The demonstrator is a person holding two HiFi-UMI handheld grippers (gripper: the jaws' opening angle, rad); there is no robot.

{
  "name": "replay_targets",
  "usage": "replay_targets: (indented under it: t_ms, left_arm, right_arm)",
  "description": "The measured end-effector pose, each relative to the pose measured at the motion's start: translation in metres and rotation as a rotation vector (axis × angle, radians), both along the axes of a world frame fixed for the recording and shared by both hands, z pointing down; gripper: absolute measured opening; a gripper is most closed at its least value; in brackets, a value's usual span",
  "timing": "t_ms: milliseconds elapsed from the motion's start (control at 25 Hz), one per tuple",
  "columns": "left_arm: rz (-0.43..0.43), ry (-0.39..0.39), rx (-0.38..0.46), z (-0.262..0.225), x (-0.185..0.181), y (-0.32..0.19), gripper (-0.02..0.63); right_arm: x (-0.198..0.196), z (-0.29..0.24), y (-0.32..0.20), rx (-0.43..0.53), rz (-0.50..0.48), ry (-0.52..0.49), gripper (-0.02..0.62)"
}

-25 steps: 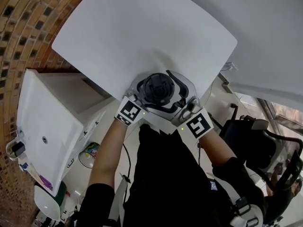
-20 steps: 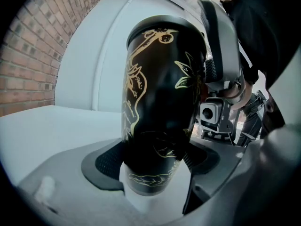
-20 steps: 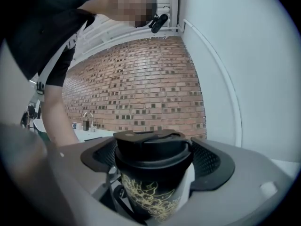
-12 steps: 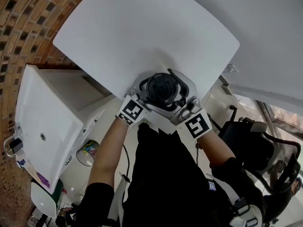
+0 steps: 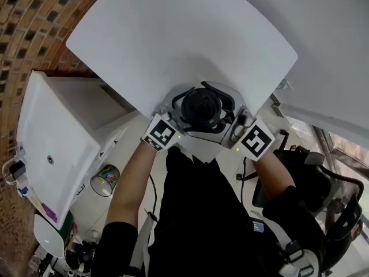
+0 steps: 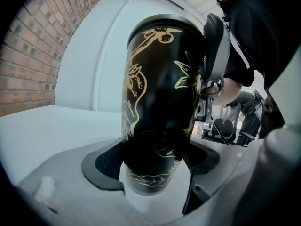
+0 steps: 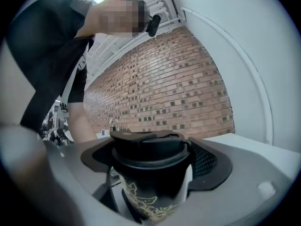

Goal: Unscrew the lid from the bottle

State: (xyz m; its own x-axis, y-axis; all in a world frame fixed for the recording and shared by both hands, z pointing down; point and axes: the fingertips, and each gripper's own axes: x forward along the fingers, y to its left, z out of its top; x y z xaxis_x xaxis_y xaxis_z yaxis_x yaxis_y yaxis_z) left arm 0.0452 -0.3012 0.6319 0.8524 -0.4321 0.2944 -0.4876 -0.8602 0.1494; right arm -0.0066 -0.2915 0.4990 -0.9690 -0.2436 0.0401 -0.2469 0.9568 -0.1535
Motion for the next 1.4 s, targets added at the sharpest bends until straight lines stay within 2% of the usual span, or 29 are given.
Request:
replay_targets:
  t_ms: [120, 400, 720, 960, 1240, 1400]
  left_arm:
    - [-0.004, 0.002, 0.000, 0.000, -0.001, 0.000, 0.388]
    - [-0.037, 0.000, -0.001, 0.002, -0.001, 0.000, 0.388]
    - [-0.085, -0.011, -0.013, 0.004, -0.005, 0.001, 0.396]
    - [-0.100, -0.057, -0.002, 0.004, -0.010, 0.000, 0.394]
    - [-0.175, -0.050, -0.059, 0.012, -0.032, 0.016, 0.394]
    - [-0.222, -0.010, -0.086, 0.003, -0.047, 0.032, 0.394]
  right_arm:
    - [0.000, -0.009, -0.003, -0.025, 0.002, -0.043, 0.463]
    - [0.009, -0.036, -0.007, -0.015, 0.028, -0.083, 0.463]
    - [0.038, -0.063, -0.012, -0.017, 0.084, -0.090, 0.463]
    - [0.056, -0.068, -0.013, 0.006, 0.109, -0.085, 0.463]
    - [0.062, -0.069, 0.005, 0.023, 0.127, -0.062, 0.463]
    - [0.055, -0.080, 0.026, 0.046, 0.151, -0.062, 0.463]
